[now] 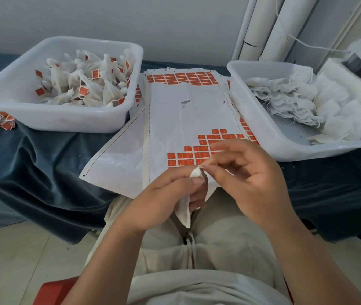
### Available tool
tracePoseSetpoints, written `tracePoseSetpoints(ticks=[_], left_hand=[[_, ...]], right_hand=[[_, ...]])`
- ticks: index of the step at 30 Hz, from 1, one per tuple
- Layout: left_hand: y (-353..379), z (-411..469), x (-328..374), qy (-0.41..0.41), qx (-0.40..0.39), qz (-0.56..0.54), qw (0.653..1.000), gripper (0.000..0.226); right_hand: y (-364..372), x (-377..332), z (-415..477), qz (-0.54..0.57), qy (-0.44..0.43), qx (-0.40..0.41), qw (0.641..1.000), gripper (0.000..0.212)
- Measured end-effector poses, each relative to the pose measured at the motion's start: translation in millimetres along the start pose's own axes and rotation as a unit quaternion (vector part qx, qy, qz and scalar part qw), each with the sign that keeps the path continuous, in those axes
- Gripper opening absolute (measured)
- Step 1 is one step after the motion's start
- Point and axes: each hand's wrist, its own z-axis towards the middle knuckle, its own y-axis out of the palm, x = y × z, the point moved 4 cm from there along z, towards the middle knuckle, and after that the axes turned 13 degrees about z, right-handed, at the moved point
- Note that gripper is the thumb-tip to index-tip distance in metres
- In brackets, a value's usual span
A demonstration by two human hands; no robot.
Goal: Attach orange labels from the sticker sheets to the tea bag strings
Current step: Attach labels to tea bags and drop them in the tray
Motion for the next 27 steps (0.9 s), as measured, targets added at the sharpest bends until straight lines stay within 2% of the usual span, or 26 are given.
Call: tracePoseSetpoints(ticks=[4, 9, 12, 15, 17, 19, 21, 22, 24, 27], left_hand=[[0, 1, 1, 0.014, 0.004, -0.036, 0.999, 0.027], [-5, 1, -3, 0.008, 0.016, -0.046, 0.999, 0.028], [-7, 1, -7, -0.022, 0.025, -0.041, 0.999, 0.026], [-9, 3, -10, -0.046, 0.032, 0.016, 0.998, 0.032], [-7, 4, -10, -0.054, 0.039, 0.03, 0.997, 0.034], [-8, 5, -10, -0.065, 0.059, 0.026, 0.996, 0.034], [-10, 5, -12, -0.077, 0.078, 0.035, 0.993, 0.035], [-10, 5, -12, -0.081, 0.081, 0.037, 0.993, 0.036], [-9, 6, -14, -0.089, 0.079, 0.019, 0.993, 0.036], [-6, 8, -18, -0.118, 0.068, -0.024, 0.99, 0.036]], right_hand=[[9, -11, -5, -0.072, -0.041, 0.023, 0.996, 0.032], [14, -22, -6, -0.16, -0.107, 0.004, 0.981, 0.027], [12, -22, -8, -0.233, -0.154, -0.003, 0.96, 0.025], [14, -18, -9, -0.33, -0.203, -0.012, 0.922, 0.02], [16, -15, -10, -0.349, -0.199, -0.007, 0.916, 0.021], [15, -14, -9, -0.299, -0.14, 0.018, 0.944, 0.024], [12, -10, -7, -0.169, -0.014, 0.045, 0.985, 0.026], [10, -6, -6, -0.087, 0.054, 0.054, 0.993, 0.025], [8, 0, -5, 0.039, 0.149, 0.058, 0.986, 0.026], [8, 7, -4, 0.089, 0.225, 0.026, 0.97, 0.025]])
